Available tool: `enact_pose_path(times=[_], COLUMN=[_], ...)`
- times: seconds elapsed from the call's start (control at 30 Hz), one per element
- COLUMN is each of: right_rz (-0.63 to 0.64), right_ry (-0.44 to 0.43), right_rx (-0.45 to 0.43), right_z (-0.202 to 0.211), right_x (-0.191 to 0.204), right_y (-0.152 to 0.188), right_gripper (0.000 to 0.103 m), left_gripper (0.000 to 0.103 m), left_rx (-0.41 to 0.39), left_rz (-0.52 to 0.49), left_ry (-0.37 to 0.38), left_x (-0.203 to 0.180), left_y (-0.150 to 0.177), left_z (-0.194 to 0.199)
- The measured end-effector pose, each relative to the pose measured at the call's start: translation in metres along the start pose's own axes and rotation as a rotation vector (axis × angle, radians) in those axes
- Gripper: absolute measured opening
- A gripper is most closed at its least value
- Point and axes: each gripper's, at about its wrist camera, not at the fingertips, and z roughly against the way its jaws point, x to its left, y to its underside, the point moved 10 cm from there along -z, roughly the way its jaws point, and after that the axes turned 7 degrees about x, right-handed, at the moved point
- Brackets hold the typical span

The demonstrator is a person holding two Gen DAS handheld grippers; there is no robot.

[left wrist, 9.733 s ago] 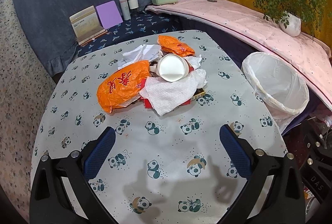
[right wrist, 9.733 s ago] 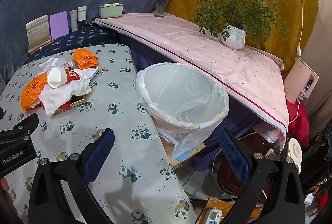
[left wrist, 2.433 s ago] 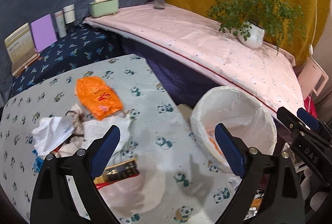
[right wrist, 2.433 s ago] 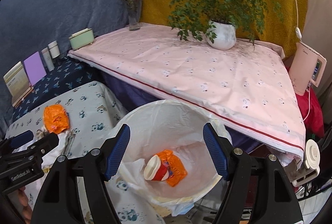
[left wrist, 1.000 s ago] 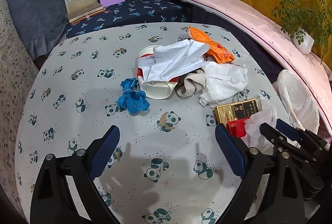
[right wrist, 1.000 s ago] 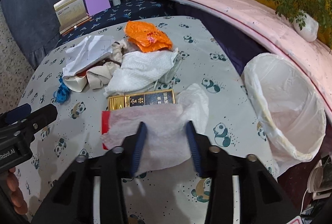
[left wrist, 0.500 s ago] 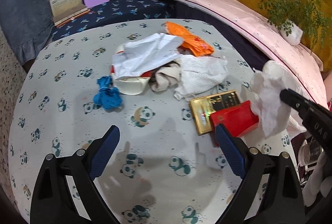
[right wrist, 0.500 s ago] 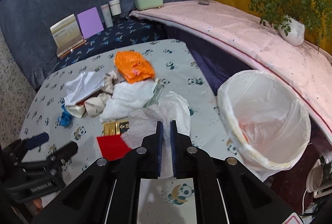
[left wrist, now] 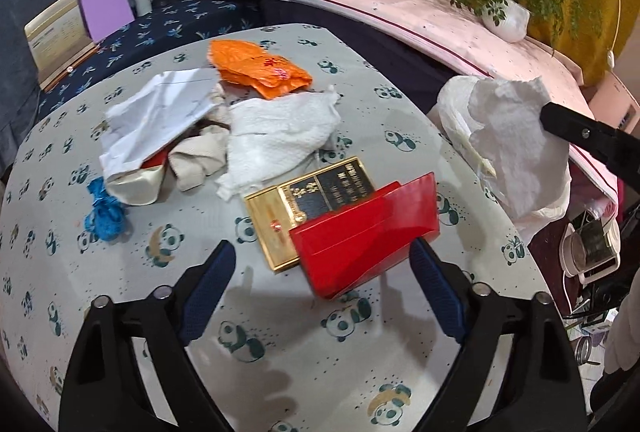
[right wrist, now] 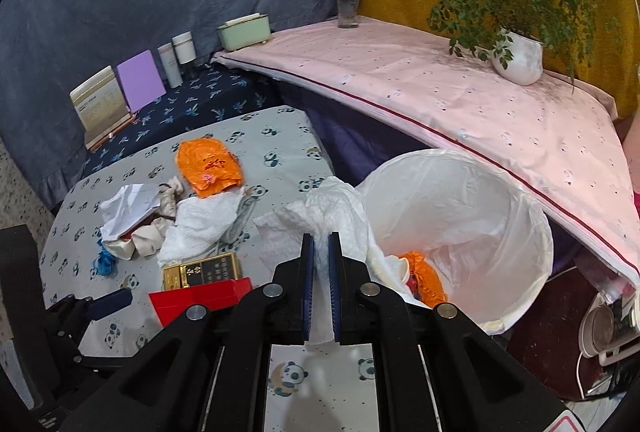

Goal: Collect trash
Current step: 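Grasp the white tissue with the right gripper while the left grasps the red booklet, then carry the tissue and red booklet over the bin with both grippers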

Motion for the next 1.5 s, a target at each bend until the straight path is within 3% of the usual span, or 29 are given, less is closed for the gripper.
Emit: enact_pose_path(times=[0.1, 0.27, 0.37, 0.77, 1.07, 1.3, 1.5], right_rz=[-0.013, -0.032, -0.041, -0.066, -0.113, -0.161, -0.21], right_ry=[0.005, 0.007, 0.007, 0.005, 0.035, 0.078, 0.092], right_rx=[0.002, 0.005, 0.003, -0.044, -0.123, -0.16, -0.134], right_z=[0.0, 0.0, 0.001, 0.018, 0.042, 0.048, 0.033], right_x=[-0.009, -0.02, -0.024, -0.039, -0.075, -0.118, -0.154], right_y=[0.002, 0.004, 0.004, -0.005, -0.027, -0.04, -0.041], right_gripper=[0.007, 0.007, 0.007, 0.007, 0.007, 0.007, 0.007], left_gripper=[0.062, 0.015, 0.002, 0.0, 0.0, 0.0, 0.0], left_rx=[0.021, 0.059, 0.045, -0.057, -0.133, -0.151, -0.128], left_rz=[-0.019, -0.056, -0.067, -0.085, -0.135, -0.181, -0.226], left_ry=[0.014, 0.036, 0.048, 0.059, 0.084, 0.119, 0.146], left_x=[-0.008, -0.022, -0.029, -0.053, -0.096, -0.142, -0.181], left_y=[0.0, 0.005, 0.006, -0.028, -0.07, -0.095, -0.106], left_z=[-0.006, -0.011, -0.004, 0.036, 0.055, 0.049, 0.029])
